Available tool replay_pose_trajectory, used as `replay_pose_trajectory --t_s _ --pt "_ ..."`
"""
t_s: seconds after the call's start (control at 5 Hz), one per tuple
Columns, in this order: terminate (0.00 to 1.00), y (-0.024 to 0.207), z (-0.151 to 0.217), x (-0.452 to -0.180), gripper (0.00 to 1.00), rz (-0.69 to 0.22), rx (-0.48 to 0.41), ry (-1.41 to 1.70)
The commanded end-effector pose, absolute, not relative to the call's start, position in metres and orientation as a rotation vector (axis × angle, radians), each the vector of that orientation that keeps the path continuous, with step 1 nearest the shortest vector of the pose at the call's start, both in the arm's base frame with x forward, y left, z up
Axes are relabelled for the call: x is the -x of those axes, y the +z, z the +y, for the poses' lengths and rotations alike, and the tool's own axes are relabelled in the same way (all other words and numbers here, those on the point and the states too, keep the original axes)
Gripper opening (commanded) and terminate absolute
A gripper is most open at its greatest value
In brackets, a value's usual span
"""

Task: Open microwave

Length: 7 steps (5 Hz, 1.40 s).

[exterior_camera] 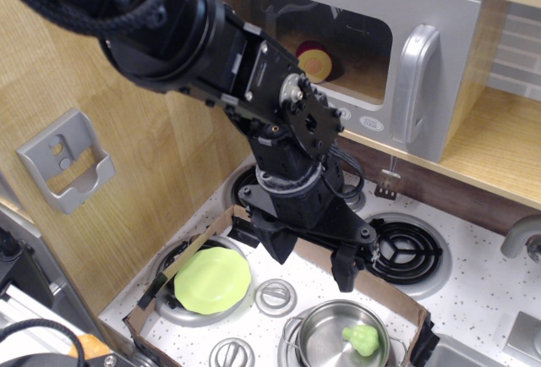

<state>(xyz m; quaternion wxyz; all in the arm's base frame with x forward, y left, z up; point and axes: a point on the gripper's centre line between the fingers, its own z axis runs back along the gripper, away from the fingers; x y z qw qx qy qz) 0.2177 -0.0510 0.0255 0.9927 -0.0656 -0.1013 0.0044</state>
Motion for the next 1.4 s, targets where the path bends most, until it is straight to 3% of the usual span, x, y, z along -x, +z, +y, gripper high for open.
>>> replay_pose_trajectory --t_s 0.0,0.4,0.6,0.8,1.2 --pt "0.0 0.026 -0.051 -0.218 1.0 -0.203 0.131 0.009" --pt "0.0 0.053 -0.046 -0.245 1.0 -0.446 0.002 0.022" --pt "0.0 0.065 -0.045 -0.261 1.0 -0.5 -0.005 -0.005" --pt "0.0 0.08 -0.043 -0.283 1.0 -0.512 -0.017 -0.051" --pt "0.0 0.083 -0.038 -0.314 1.0 -0.515 -0.008 -0.138"
